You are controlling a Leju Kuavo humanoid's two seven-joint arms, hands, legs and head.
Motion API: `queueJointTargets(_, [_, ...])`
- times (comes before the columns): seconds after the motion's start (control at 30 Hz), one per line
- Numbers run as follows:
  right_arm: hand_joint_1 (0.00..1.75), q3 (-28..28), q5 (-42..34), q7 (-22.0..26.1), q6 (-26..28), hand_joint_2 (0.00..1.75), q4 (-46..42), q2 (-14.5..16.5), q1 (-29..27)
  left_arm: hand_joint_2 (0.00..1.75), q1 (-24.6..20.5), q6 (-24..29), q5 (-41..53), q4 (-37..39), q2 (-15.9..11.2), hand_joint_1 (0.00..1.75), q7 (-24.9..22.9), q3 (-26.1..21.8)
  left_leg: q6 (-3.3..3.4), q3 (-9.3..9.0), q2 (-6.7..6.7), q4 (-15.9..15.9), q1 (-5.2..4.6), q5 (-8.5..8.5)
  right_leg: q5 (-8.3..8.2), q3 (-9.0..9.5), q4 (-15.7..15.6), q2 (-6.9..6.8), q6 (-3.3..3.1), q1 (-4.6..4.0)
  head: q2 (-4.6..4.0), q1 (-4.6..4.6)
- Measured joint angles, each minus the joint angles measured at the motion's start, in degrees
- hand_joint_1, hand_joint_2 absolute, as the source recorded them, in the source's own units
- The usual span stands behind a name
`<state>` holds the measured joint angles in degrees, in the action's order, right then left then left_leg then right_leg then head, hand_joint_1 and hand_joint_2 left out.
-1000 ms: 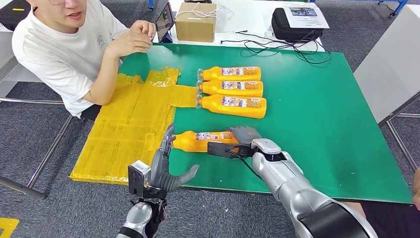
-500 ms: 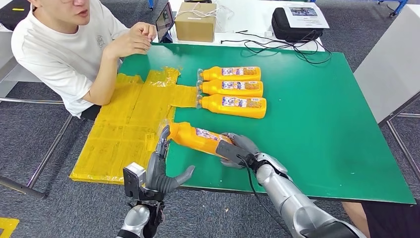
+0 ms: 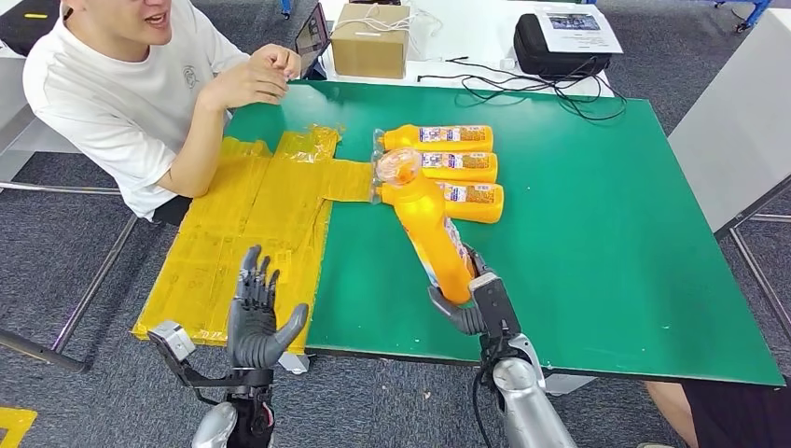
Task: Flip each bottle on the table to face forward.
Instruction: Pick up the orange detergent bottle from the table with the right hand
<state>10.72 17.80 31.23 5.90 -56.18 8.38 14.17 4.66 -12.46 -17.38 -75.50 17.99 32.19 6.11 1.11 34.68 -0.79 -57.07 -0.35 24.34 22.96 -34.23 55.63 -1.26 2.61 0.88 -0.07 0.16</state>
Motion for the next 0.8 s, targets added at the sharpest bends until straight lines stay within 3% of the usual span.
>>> queueJointTargets(0.07, [1.75,-0.29,0.75,1.27,0.88,1.75,-2.51,0.34,-1.47,1.75,0.93,-6.72,-1.00,-0.06,-0.02,0.00,-0.60,0.63,0.00,0.00,-0.01,0.00,-0.01,0.00,-0.01,0.00,0.00,0.02,0.01,0.01,0.00,-0.01])
queueJointTargets(0.17, [1.75,-0.21,2.22,1.78,1.23,1.75,-5.61,1.13,-3.10,1.75,1.38,-9.84,-1.43,-0.04,-0.04,0.00,0.05,1.68,0.01,-0.01,-0.01,0.00,-0.02,0.00,-0.01,-0.01,0.00,0.02,0.01,0.01,0.00,-0.01])
queueJointTargets(0.3, [1.75,2.05,5.15,0.46,-2.09,1.75,-7.63,1.57,-3.97,1.75,1.04,-10.41,-0.50,0.26,-0.05,0.00,0.77,2.82,0.00,-0.03,-0.02,0.00,0.01,0.00,-0.01,0.00,0.00,0.03,0.00,-0.02,0.00,-0.02])
queueJointTargets(0.5, [1.75,9.97,9.74,0.11,-6.26,1.75,-6.35,1.72,-3.65,1.75,-0.78,-13.24,1.40,1.52,-0.06,0.00,1.82,4.77,-0.01,-0.02,-0.01,0.00,0.03,-0.03,-0.01,0.01,0.01,0.01,-0.01,-0.04,0.00,-0.02])
queueJointTargets(0.8, [1.75,20.65,13.04,0.37,-7.03,1.75,1.81,3.68,0.61,1.75,-3.34,-11.41,7.09,3.63,-0.15,0.00,4.38,6.16,-0.01,-0.03,-0.02,0.00,0.02,-0.03,-0.02,0.01,0.01,0.01,0.00,-0.02,0.00,-0.01])
